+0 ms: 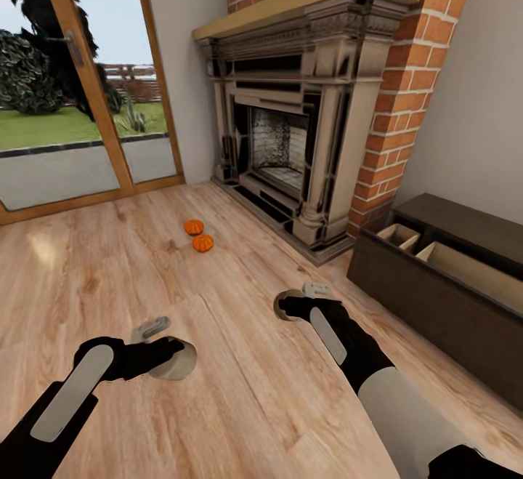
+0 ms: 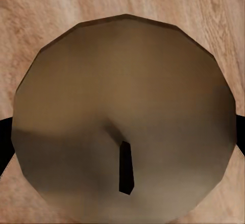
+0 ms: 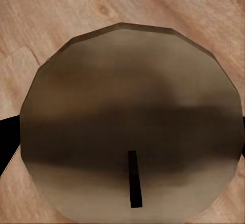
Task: Place each of the two pumpkins and all three candles from the living room inside a cabinet in the living room (use any cabinet), then make sure every cabinet is closed, and position the cauldron so it is next to a table in the living room.
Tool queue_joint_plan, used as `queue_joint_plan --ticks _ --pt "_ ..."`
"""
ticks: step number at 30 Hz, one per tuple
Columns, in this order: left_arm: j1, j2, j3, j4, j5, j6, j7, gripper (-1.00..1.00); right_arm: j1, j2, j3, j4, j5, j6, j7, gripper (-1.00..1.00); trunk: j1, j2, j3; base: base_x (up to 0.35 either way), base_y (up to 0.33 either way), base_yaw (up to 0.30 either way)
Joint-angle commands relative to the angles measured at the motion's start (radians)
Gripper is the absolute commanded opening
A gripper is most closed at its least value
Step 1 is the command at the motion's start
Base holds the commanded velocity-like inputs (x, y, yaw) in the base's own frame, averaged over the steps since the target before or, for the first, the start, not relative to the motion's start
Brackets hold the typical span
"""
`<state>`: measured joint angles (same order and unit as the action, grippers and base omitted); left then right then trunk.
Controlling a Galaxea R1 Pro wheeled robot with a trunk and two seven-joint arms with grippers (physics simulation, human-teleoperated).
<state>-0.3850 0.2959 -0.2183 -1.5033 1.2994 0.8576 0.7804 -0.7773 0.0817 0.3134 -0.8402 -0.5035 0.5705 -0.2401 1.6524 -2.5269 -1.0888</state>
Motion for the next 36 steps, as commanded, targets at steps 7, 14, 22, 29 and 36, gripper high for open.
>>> queue_joint_plan --ticks 7,14,22,29,36 --pt "-0.001 0.002 -0.001 -0.002 0.013 -0.002 0.010 -1.00 -0.001 0.000 0.003 -0.002 -0.012 0.002 -0.008 -1.00 0.000 0.000 -0.001 0.335 0.003 0.000" --pt "-0.001 0.002 0.000 -0.001 0.015 -0.002 0.009 -1.00 -0.001 0.000 0.002 -0.001 -0.012 0.002 -0.003 -1.00 0.000 0.000 -0.001 0.301 0.107 -0.059" --pt "-0.001 0.001 -0.001 -0.001 0.015 -0.002 0.009 -1.00 -0.001 0.000 0.001 0.000 -0.012 0.002 -0.001 -1.00 0.000 0.000 -0.001 0.094 0.054 -0.268" --pt "-0.001 0.001 -0.001 -0.002 0.015 -0.002 0.009 -1.00 -0.001 0.000 0.001 0.000 -0.012 0.002 -0.001 -1.00 0.000 0.000 -0.001 0.003 0.001 -0.291" --pt "-0.001 0.001 -0.001 -0.001 0.015 -0.002 0.009 -1.00 -0.001 0.000 0.001 0.000 -0.012 0.002 -0.001 -1.00 0.000 0.000 -0.001 0.000 0.000 -0.291"
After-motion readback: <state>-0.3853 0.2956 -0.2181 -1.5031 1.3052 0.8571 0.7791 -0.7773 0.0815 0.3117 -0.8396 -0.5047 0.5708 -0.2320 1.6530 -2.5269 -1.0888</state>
